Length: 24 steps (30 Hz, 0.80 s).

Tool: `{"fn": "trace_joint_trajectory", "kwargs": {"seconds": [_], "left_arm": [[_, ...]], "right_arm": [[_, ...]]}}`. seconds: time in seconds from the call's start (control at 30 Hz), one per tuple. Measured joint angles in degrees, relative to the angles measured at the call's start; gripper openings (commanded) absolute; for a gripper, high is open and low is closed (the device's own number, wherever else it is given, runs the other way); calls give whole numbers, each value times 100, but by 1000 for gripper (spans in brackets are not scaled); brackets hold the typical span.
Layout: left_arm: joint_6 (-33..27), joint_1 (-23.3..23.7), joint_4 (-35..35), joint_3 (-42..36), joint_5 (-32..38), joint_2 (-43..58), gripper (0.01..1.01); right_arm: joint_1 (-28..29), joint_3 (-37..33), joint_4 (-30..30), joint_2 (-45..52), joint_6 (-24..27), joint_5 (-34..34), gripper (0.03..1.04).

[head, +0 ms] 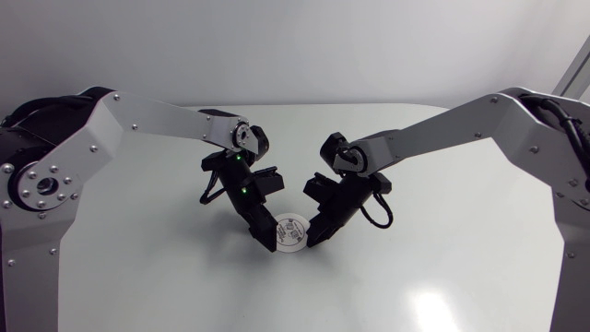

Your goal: Turn the coaster over.

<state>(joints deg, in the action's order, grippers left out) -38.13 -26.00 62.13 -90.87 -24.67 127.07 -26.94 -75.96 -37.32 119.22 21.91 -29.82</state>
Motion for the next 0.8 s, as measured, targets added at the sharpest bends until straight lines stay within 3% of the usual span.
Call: {"fn": "trace_joint_trajectory", "kwargs": {"seconds": [0.33, 0.63, 0.8], "left_arm": [[-2, -90, -35, -22, 39, 7, 913], [0, -166, -149, -15, 173, -11, 913], [-63, 17, -612, 24, 538, -74, 913]], "right_arm": [[243, -662, -46, 380, 0, 70, 44], [332, -708, -70, 396, 0, 72, 44], [446, -708, -129, 396, -2, 22, 44]]}}
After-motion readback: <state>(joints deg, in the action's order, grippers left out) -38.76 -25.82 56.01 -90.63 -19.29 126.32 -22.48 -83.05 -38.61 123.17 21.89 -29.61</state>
